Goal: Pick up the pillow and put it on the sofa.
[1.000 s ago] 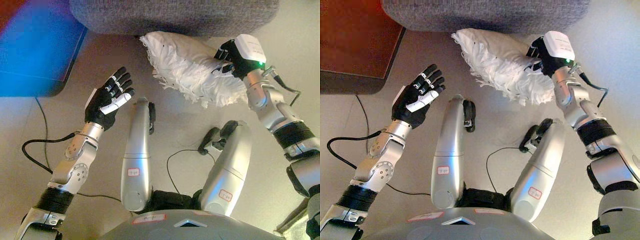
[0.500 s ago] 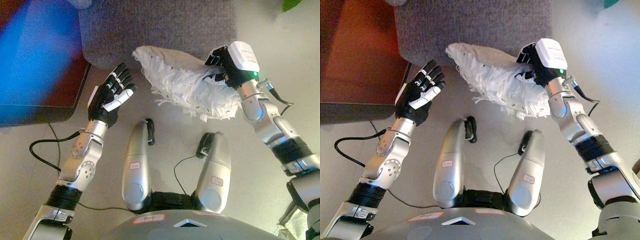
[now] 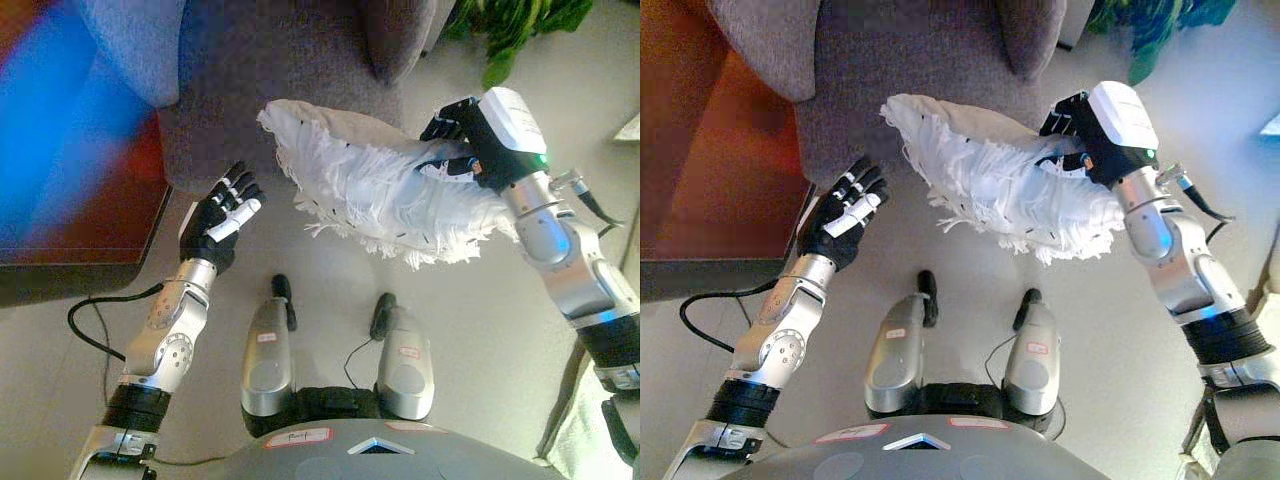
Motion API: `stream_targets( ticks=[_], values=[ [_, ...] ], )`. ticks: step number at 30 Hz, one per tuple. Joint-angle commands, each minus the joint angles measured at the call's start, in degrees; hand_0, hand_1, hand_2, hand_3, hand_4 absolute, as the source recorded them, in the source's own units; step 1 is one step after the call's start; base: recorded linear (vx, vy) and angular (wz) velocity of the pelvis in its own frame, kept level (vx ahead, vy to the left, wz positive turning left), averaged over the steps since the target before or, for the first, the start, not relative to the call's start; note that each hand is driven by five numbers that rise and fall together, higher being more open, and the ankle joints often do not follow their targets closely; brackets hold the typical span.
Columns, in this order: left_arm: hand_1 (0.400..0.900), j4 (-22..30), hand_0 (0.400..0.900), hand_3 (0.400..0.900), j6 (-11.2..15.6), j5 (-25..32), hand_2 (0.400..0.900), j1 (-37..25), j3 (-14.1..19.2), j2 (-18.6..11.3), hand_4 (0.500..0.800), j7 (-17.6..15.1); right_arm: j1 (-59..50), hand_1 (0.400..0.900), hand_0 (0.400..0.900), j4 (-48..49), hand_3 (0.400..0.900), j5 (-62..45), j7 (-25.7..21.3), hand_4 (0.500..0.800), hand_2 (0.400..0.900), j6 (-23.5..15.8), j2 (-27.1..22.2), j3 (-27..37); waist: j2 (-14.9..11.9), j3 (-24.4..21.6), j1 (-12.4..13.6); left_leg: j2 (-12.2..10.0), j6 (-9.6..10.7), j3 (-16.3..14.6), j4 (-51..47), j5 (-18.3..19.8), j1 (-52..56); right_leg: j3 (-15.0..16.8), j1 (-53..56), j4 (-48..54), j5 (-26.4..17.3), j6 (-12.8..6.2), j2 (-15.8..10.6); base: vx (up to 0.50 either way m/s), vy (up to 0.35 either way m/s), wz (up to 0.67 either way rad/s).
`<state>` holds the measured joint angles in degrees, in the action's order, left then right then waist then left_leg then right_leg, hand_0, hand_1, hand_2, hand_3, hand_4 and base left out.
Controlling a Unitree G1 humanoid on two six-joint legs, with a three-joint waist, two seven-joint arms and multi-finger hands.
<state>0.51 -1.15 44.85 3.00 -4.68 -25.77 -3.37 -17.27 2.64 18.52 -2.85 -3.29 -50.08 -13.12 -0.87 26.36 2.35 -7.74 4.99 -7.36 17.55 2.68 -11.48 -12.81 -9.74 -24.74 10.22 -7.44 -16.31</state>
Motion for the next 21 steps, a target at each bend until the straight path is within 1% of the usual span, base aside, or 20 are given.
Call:
stream_targets(
  ticks=[1,4,7,10,12,14,16,18,20,21],
  values=[
    [0.9,0.83,0.9,0.9,3.46,-0.44,0.9,5.24,2.53,-1.97,0.8,-0.39,-8.3,0.4,0.4,7.69,0.4,-6.8,-1.49,0.5,0.4,-7.93,-4.93,5.2,-3.62,-15.85,2.67,-1.34,-1.05,1.67,0.03,3.08,7.49,-1.68,5.02,20.28,-17.68,-2.32,-1.14,0.1,0.03,0.07],
    [0.9,1.81,0.9,0.9,3.79,-1.18,0.9,7.34,3.56,-2.64,0.8,-0.39,-11.72,0.4,0.4,5.72,0.4,-11.61,0.5,0.5,0.4,-8.29,-9.03,4.76,-4.38,-17.7,4.23,-1.27,-0.75,1.21,-3.28,2.11,9.89,-3.61,7.27,23.08,-18.94,-2.72,-0.94,0.09,0.032,0.1],
    [0.9,2.9,0.9,0.9,3.51,-1.14,0.9,9.02,4.02,-3.1,0.8,-0.11,-16.62,0.4,0.4,2.01,0.4,-16.02,3.16,0.5,0.4,-9.23,-12.01,2.49,-5.12,-18.98,5.8,-1.24,-0.4,1.1,-5.06,1.31,11.17,-5.12,9.16,24.88,-19.26,-2.93,-0.44,0.1,0.031,0.11],
    [0.9,3.5,0.9,0.9,3.61,-1.32,0.9,10.82,4.16,-3.66,0.8,0.96,-22.92,0.4,0.4,-2.58,0.4,-17.71,4.59,0.5,0.4,-11.23,-15.25,-2.08,-6.26,-19.87,7.6,-1.15,-0.09,1.64,-6.21,0.51,11.68,-6.58,10.58,26.45,-19.58,-3.06,0.04,0.1,0.019,0.11],
    [0.9,3.95,0.9,0.9,3.71,-0.91,0.9,11.9,4.14,-4.29,0.8,1.44,-28.31,0.4,0.4,-6.82,0.4,-18.91,4.54,0.5,0.4,-12.91,-17.18,-6.52,-7.27,-20.27,8.72,-1.35,0.2,2.1,-6.9,0.1,11.97,-7.3,11.1,26.76,-19.58,-3.07,0.41,0.1,-0.006,0.12],
    [0.9,4.71,0.9,0.9,3.27,-0.8,0.9,12.38,4.35,-4.8,0.8,1.65,-32.6,0.4,0.4,-10.29,0.4,-19.43,4.62,0.5,0.4,-13.52,-17.72,-9.87,-8.08,-20.31,9.47,-1.56,0.41,2.41,-7.58,-0.01,12.0,-7.93,11.36,27.07,-19.83,-3.21,0.6,0.08,-0.035,0.11],
    [0.9,5.45,0.9,0.9,3.67,-1.61,0.9,12.42,4.32,-6.39,0.8,2.51,-37.19,0.4,0.4,-15.81,0.4,-20.57,4.99,0.5,0.4,-14.11,-17.6,-13.61,-9.37,-20.13,10.91,-1.85,0.63,2.73,-8.42,0.0,11.69,-9.19,11.93,27.71,-20.29,-3.52,0.59,0.07,-0.072,0.18],
    [0.9,6.68,0.9,0.9,3.57,-2.5,0.9,12.38,4.65,-7.5,0.8,3.94,-41.38,0.4,0.4,-20.31,0.4,-20.19,4.89,0.5,0.4,-13.65,-17.74,-17.47,-10.18,-19.84,12.14,-2.0,0.74,3.18,-9.11,0.01,11.44,-10.31,12.25,28.08,-20.75,-3.77,0.47,0.09,-0.08,0.24],
    [0.9,7.43,0.9,0.9,3.18,-2.18,0.9,12.23,5.0,-8.76,0.8,5.08,-45.58,0.4,0.4,-24.72,0.4,-21.44,6.1,0.5,0.4,-11.61,-17.56,-21.74,-10.55,-19.19,13.37,-2.55,0.95,3.64,-9.12,0.58,11.38,-11.0,12.46,27.98,-21.1,-3.99,0.55,0.08,-0.098,0.23],
    [0.9,7.32,0.9,0.9,3.39,-2.16,0.9,11.99,5.07,-9.25,0.8,5.82,-47.21,0.4,0.4,-26.57,0.4,-21.75,5.64,0.5,0.4,-10.17,-17.37,-23.51,-10.78,-18.81,13.86,-2.72,0.97,3.93,-8.96,0.67,11.14,-11.17,12.4,27.9,-21.23,-4.07,0.56,0.07,-0.117,0.26]
  ],
)
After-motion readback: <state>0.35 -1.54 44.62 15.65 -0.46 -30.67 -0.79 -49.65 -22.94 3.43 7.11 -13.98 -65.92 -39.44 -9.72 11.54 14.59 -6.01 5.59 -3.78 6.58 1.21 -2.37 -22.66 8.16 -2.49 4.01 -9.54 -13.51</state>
